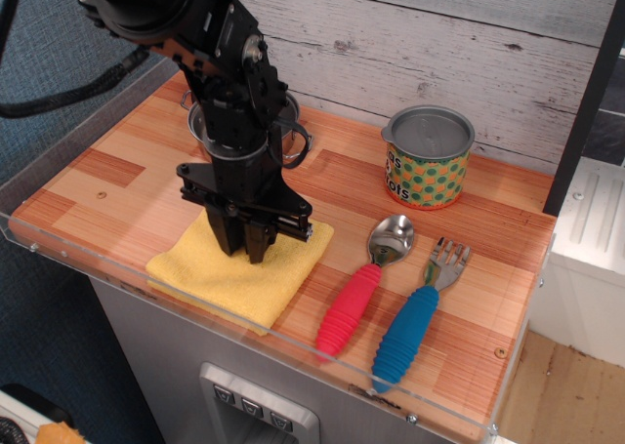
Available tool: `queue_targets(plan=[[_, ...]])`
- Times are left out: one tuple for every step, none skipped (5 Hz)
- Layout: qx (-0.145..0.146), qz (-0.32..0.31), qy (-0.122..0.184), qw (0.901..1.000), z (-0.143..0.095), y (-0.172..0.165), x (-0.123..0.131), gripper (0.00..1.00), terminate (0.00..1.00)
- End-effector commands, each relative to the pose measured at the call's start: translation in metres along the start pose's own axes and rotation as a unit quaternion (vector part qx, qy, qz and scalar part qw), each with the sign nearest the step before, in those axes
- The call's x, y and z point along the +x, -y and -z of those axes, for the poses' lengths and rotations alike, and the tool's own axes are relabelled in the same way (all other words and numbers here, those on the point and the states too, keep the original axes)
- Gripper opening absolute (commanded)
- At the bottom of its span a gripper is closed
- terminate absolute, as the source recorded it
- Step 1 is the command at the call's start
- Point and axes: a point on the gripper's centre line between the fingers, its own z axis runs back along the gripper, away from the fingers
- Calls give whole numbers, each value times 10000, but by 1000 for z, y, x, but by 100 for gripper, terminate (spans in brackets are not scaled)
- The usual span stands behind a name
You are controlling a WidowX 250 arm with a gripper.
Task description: Move the yellow cloth to the left of the red spoon
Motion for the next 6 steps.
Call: queue_targets(plan=[[30, -36, 532, 9986, -35, -3, 12, 100, 0], [15, -39, 564, 9984, -41, -4, 12, 100, 0], [-46, -61, 621, 9980, -51, -3, 15, 100, 0], [-97, -78, 708, 9974, -61, 1, 25, 100, 0], [-92, -16, 803, 9967, -73, 9, 28, 100, 0], [-191, 68, 849, 9962, -81, 19, 24, 100, 0]])
